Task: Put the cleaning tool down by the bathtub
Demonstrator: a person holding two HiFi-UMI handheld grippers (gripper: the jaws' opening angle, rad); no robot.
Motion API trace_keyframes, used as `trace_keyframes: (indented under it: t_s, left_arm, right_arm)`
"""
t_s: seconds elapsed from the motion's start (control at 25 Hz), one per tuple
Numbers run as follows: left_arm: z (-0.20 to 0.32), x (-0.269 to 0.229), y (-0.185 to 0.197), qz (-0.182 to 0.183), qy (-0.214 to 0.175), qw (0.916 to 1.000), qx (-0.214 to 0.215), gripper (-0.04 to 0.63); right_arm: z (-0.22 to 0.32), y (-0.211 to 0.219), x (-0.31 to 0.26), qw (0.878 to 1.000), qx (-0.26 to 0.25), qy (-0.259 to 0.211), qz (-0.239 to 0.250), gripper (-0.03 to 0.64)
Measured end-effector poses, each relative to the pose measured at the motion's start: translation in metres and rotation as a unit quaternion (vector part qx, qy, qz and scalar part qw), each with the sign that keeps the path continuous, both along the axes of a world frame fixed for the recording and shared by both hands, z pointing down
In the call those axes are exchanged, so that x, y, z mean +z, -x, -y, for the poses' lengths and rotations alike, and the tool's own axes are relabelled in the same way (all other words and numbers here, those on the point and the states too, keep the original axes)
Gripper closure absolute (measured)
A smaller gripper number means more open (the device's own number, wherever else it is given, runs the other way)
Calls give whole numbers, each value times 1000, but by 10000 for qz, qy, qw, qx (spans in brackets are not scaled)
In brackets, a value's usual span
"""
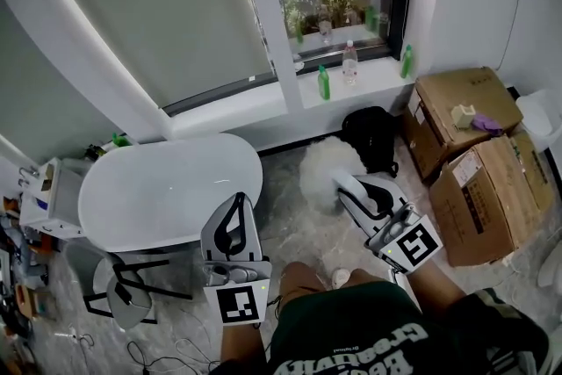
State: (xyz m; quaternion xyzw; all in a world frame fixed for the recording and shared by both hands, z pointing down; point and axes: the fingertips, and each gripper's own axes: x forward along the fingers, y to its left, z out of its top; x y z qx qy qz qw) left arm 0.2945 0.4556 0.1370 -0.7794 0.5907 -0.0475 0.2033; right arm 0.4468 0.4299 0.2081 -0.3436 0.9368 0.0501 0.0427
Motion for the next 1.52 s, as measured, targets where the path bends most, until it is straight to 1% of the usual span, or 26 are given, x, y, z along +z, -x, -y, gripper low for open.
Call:
trace_keyframes:
  t_s: [0.08, 0.16, 0.32, 0.44, 0.56, 0.6, 0.68, 0.76, 0.88, 1.04, 1.16, 1.28, 1.4, 1.52]
  left_arm:
    - [2, 1, -2, -3, 29, 10000, 4, 590]
    - [6, -2, -3, 33, -36, 10000, 31, 590]
    - [24, -2, -1, 22, -166, 9998, 91, 590]
    - [45, 3, 5, -39, -188, 9996, 201, 590]
    - [78, 12, 16, 54, -144, 9995, 271, 589]
    - [92, 14, 22, 70, -109, 9996, 247, 589]
    - [121, 19, 33, -17, -91, 9996, 260, 589]
    - [156, 22, 44, -126, -200, 9990, 374, 590]
    - [224, 30, 69, -23, -278, 9988, 403, 589]
    - [314, 35, 106, 26, -39, 9991, 433, 591]
    - [369, 33, 125, 126, -12, 9985, 540, 590]
    - [418, 31, 144, 206, 10, 9977, 638, 589]
    - [456, 35, 162, 136, 162, 9976, 655, 590]
    - [483, 39, 169, 82, 250, 9971, 710, 590]
  right_arm:
    - [2, -2, 1, 10000, -10, -10, 72, 520]
    - [5, -3, 3, 10000, 8, 66, 51, 520]
    - [18, -2, 1, 10000, 31, -50, -43, 520]
    - [37, 1, 4, 9999, 53, -62, -122, 520]
    - [64, 13, 6, 9999, 23, 5, -149, 520]
    - [77, 19, 7, 9998, 12, -39, -185, 520]
    - [106, 30, 10, 9997, 29, -120, -228, 520]
    - [140, 46, 14, 9998, 54, -135, -165, 520]
    - [203, 77, 19, 9997, 52, -103, -207, 520]
    - [288, 118, 10, 9997, 48, -5, -221, 520]
    - [338, 142, 9, 9995, 89, 93, -283, 520]
    - [382, 164, 11, 9991, 165, 193, -337, 520]
    - [412, 181, 10, 9989, 198, 256, -352, 520]
    - [435, 189, 12, 9984, 287, 336, -361, 520]
